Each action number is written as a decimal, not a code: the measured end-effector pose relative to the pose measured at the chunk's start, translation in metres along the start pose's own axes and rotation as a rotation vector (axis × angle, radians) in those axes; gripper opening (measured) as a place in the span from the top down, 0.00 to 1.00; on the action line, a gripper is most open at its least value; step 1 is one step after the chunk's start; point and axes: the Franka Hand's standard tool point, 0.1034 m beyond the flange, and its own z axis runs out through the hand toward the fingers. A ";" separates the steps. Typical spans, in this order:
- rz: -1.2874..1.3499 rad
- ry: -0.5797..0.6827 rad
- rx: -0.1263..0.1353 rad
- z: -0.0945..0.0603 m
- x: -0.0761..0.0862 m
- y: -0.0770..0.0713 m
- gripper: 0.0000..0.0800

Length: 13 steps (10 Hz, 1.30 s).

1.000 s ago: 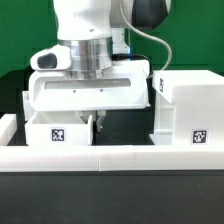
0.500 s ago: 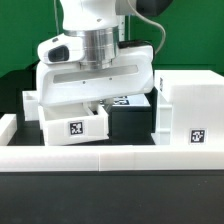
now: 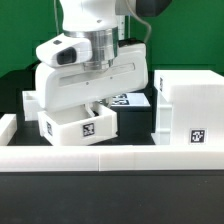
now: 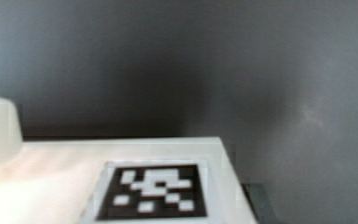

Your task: Assemble drawer

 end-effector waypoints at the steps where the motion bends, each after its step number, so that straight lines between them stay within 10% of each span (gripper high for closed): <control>1: -0.092 -0.002 -0.002 -0.001 0.000 0.000 0.95; 8: -0.684 -0.034 -0.027 0.004 -0.007 0.006 0.95; 13: -0.951 -0.054 -0.096 0.003 -0.001 0.014 0.95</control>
Offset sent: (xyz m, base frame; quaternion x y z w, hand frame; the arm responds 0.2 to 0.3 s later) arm 0.0000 0.0000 0.0000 0.0000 0.0000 -0.1938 0.9810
